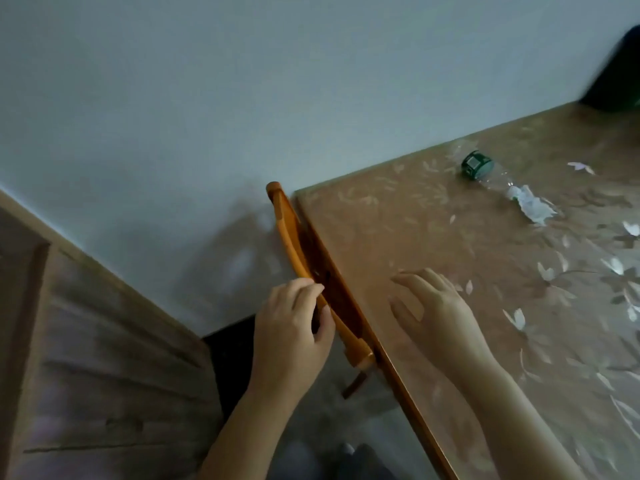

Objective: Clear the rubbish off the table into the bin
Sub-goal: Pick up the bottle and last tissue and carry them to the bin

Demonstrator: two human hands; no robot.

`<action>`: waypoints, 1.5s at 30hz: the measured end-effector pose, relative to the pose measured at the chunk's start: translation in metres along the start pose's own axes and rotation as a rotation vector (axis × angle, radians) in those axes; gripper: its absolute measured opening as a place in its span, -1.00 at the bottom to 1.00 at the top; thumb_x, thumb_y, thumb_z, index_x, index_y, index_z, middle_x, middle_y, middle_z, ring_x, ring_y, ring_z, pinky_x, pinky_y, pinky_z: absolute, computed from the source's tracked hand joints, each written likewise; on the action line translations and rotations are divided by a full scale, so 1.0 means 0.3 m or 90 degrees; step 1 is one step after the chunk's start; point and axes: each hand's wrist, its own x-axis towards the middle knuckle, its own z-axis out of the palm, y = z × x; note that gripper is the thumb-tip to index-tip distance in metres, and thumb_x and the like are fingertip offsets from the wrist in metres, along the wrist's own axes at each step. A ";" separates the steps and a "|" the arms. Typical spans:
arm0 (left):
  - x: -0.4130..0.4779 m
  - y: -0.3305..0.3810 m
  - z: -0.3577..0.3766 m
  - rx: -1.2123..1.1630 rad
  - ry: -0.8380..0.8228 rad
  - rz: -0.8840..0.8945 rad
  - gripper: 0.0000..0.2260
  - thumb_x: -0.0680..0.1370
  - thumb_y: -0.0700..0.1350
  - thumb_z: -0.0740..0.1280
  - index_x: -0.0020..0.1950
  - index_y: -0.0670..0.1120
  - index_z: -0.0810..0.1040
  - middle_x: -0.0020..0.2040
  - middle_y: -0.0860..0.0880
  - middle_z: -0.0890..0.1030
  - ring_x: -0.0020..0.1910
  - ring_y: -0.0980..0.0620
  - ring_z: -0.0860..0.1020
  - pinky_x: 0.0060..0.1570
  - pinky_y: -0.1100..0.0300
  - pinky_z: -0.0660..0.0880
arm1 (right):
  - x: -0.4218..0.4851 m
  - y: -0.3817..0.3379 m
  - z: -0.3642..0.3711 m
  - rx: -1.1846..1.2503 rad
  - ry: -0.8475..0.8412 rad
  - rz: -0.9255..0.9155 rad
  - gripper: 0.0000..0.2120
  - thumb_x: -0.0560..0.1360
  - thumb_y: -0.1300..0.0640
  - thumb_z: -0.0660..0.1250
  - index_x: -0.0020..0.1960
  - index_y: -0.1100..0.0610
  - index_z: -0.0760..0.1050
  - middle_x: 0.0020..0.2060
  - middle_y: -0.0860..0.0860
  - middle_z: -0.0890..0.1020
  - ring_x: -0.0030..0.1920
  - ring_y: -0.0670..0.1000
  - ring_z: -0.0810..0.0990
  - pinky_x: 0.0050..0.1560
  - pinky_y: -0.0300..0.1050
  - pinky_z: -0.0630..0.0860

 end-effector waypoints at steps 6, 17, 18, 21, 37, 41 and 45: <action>0.302 -0.045 0.097 -0.030 -0.061 0.123 -0.65 0.49 -0.01 0.14 0.06 -0.18 0.59 0.02 -0.10 0.63 0.03 -0.06 0.56 -0.05 0.12 0.52 | 0.110 0.076 0.023 -0.049 0.081 0.150 -0.72 0.34 0.24 0.45 0.04 0.14 0.57 -0.05 0.05 0.63 -0.03 0.09 0.57 -0.05 -0.07 0.47; 0.754 0.096 0.364 -0.073 -0.087 0.292 -0.77 0.44 -0.12 0.35 0.06 -0.16 0.60 0.04 -0.11 0.64 0.04 -0.09 0.57 0.02 0.12 0.42 | 0.281 0.261 -0.060 -0.128 0.245 0.305 -0.80 0.31 0.31 0.46 -0.08 0.20 0.59 -0.15 0.07 0.64 -0.08 -0.01 0.52 -0.02 -0.41 0.33; 0.776 0.126 0.391 -0.082 -0.085 0.311 -0.77 0.45 -0.13 0.35 0.07 -0.17 0.59 0.04 -0.11 0.63 0.04 -0.09 0.56 0.02 0.12 0.43 | 0.290 0.291 -0.076 -0.124 0.254 0.317 -0.79 0.30 0.31 0.47 -0.08 0.19 0.59 -0.15 0.06 0.64 -0.08 -0.01 0.52 -0.04 -0.44 0.31; 0.854 0.213 0.488 -0.112 -0.080 0.312 -0.76 0.46 -0.15 0.32 0.09 -0.21 0.57 0.05 -0.15 0.61 0.06 -0.12 0.54 0.01 0.06 0.48 | 0.312 0.401 -0.118 -0.098 0.246 0.372 -0.79 0.34 0.26 0.44 -0.03 0.15 0.58 -0.10 0.04 0.63 -0.08 0.10 0.57 -0.10 -0.23 0.35; 1.136 0.489 1.127 -0.083 -0.139 0.345 -0.62 0.44 0.01 0.14 0.05 -0.18 0.58 0.02 -0.11 0.61 0.03 -0.13 0.54 0.02 0.03 0.48 | 0.531 1.219 -0.099 -0.008 0.144 0.504 -0.73 0.45 0.16 0.29 0.14 0.13 0.50 0.06 0.04 0.53 0.10 0.10 0.46 -0.07 -0.11 0.36; 1.178 0.508 1.257 -0.093 -0.183 0.333 -0.69 0.46 -0.03 0.26 0.10 -0.19 0.56 0.08 -0.13 0.60 0.11 -0.13 0.51 0.09 -0.01 0.45 | 0.579 1.374 -0.067 0.022 0.145 0.549 -0.70 0.46 0.12 0.28 0.19 0.12 0.46 0.17 0.03 0.49 0.13 0.09 0.45 -0.01 -0.06 0.40; 1.220 0.549 1.343 -0.094 -0.191 0.337 -0.68 0.44 -0.02 0.27 0.09 -0.18 0.57 0.07 -0.13 0.60 0.10 -0.14 0.52 0.09 -0.03 0.46 | 0.619 1.490 -0.028 0.055 0.138 0.579 -0.66 0.45 0.09 0.30 0.21 0.09 0.43 0.23 0.04 0.45 0.18 0.10 0.42 0.03 -0.03 0.42</action>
